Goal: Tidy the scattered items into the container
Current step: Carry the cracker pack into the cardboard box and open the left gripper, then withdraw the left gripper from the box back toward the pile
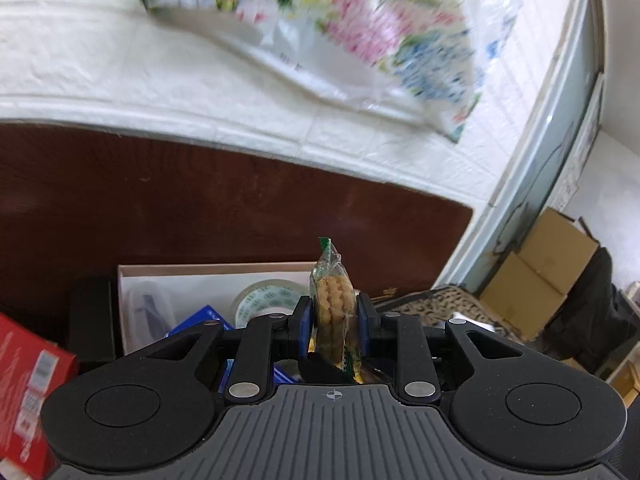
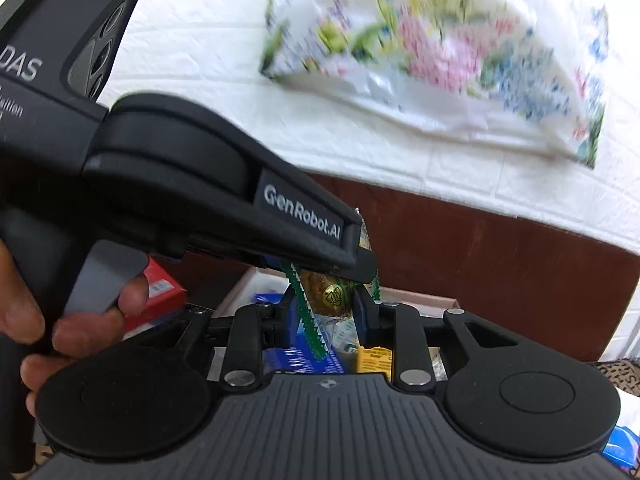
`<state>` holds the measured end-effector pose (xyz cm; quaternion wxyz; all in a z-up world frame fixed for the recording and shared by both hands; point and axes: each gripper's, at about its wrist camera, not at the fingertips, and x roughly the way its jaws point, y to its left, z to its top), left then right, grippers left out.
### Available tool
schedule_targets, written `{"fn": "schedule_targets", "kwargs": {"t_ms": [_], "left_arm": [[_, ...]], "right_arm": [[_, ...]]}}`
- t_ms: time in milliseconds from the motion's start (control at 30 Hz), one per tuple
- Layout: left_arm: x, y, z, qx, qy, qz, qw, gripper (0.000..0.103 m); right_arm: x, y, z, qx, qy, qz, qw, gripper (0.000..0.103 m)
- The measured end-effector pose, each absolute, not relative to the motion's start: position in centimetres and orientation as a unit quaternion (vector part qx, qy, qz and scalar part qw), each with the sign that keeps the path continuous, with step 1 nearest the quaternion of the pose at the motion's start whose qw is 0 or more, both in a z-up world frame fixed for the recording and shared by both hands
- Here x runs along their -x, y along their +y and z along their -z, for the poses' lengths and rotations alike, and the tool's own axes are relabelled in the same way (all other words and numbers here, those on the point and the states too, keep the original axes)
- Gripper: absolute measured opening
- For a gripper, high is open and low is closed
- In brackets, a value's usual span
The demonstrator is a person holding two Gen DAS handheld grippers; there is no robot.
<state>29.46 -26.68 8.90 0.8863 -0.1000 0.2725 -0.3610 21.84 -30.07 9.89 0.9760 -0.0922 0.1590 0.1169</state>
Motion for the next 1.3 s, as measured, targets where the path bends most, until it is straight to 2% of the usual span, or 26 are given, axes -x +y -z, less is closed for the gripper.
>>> {"fn": "schedule_targets", "kwargs": {"t_ms": [133, 200, 233, 267, 300, 367, 400, 467, 600, 867, 1033, 1300], "left_arm": [[-32.5, -27.7, -7.4, 0.112, 0.287, 0.353, 0.884, 0.023], [-33.7, -28.2, -6.7, 0.112, 0.29, 0.341, 0.887, 0.049], [-34.1, -28.2, -6.5, 0.113, 0.29, 0.329, 0.892, 0.059], [-34.3, -28.1, -6.2, 0.118, 0.291, 0.318, 0.895, 0.083], [-34.3, -27.6, -6.0, 0.126, 0.287, 0.31, 0.897, 0.097], [-33.8, -26.7, -5.9, 0.134, 0.268, 0.312, 0.902, 0.098], [-33.4, -26.4, -6.0, 0.126, 0.265, 0.317, 0.902, 0.098], [-32.4, -25.9, -6.1, 0.113, 0.258, 0.322, 0.904, 0.098], [-29.3, -24.7, -6.3, 0.093, 0.245, 0.327, 0.908, 0.099], [-23.3, -22.1, -7.4, 0.057, 0.228, 0.325, 0.916, 0.099], [-19.3, -18.5, -7.3, 0.107, 0.23, 0.31, 0.916, 0.101], [-12.1, -13.1, -4.2, 0.115, 0.23, 0.282, 0.924, 0.103]], "right_arm": [[-24.9, -30.7, -8.8, 0.09, 0.176, -0.12, 0.973, 0.031], [-26.8, -30.9, -8.2, 0.099, 0.184, -0.116, 0.971, 0.033], [-27.4, -30.8, -7.8, 0.106, 0.193, -0.113, 0.969, 0.036], [-27.7, -30.8, -7.5, 0.111, 0.2, -0.108, 0.967, 0.053], [-27.6, -30.9, -7.1, 0.116, 0.199, -0.102, 0.968, 0.07], [-26.8, -30.9, -6.5, 0.13, 0.182, -0.09, 0.97, 0.084], [-26.3, -30.9, -6.3, 0.133, 0.177, -0.084, 0.972, 0.087], [-25.5, -31.0, -6.1, 0.128, 0.173, -0.081, 0.973, 0.089], [-24.0, -30.7, -6.5, 0.113, 0.178, -0.083, 0.974, 0.099], [-20.6, -28.7, -9.1, 0.139, 0.151, -0.088, 0.975, 0.103], [-16.5, -27.3, -10.2, 0.134, 0.136, -0.113, 0.975, 0.103], [-8.5, -23.9, -7.7, 0.176, 0.111, -0.143, 0.967, 0.103]]}}
